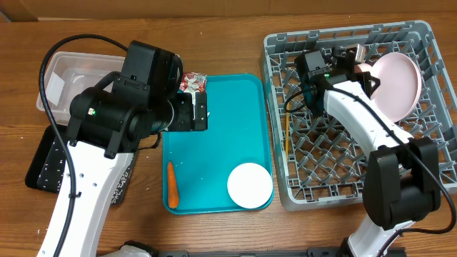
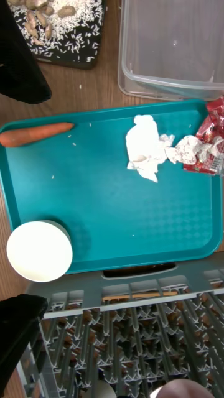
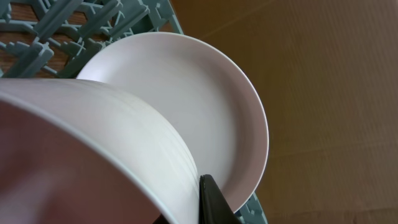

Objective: Sort waste into correct bins and load items into the dishwasher

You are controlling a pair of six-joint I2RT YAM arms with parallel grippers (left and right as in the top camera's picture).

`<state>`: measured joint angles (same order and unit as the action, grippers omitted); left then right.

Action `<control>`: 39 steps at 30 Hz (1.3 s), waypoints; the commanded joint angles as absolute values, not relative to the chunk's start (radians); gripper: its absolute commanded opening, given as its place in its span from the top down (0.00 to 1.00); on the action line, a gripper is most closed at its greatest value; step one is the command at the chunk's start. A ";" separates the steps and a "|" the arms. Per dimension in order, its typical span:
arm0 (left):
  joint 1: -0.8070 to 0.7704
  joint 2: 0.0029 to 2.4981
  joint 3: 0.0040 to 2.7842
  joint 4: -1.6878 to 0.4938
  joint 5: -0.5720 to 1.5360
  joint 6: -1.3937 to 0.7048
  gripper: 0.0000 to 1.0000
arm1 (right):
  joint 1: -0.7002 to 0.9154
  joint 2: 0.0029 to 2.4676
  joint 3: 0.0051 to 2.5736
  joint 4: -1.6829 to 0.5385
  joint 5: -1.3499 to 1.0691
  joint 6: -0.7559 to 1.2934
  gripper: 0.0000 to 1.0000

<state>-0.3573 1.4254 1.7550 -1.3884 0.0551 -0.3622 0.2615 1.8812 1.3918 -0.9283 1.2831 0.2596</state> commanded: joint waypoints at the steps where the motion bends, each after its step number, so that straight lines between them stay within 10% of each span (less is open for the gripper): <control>1: -0.352 1.427 1.769 -1.372 0.041 -0.343 0.00 | 0.258 1.888 1.388 -0.927 1.261 0.262 0.96; 14: -0.352 1.427 1.769 -1.361 0.041 -0.343 0.00 | 0.310 1.912 1.358 -0.934 1.158 0.265 0.94; 20: -0.352 1.427 1.769 -1.361 0.041 -0.343 0.00 | 0.397 1.908 1.364 -0.992 1.157 0.265 0.46; 29: -0.352 1.427 1.769 -1.361 0.041 -0.336 0.00 | 0.424 1.875 1.394 -1.009 1.157 0.261 0.82; 35: -0.352 1.428 1.769 -1.357 0.041 -0.336 0.00 | 0.424 1.851 1.400 -1.111 1.078 0.347 0.85; 39: -0.352 1.433 1.769 -1.362 0.041 -0.336 0.00 | 0.424 1.850 1.401 -1.201 1.050 0.432 0.68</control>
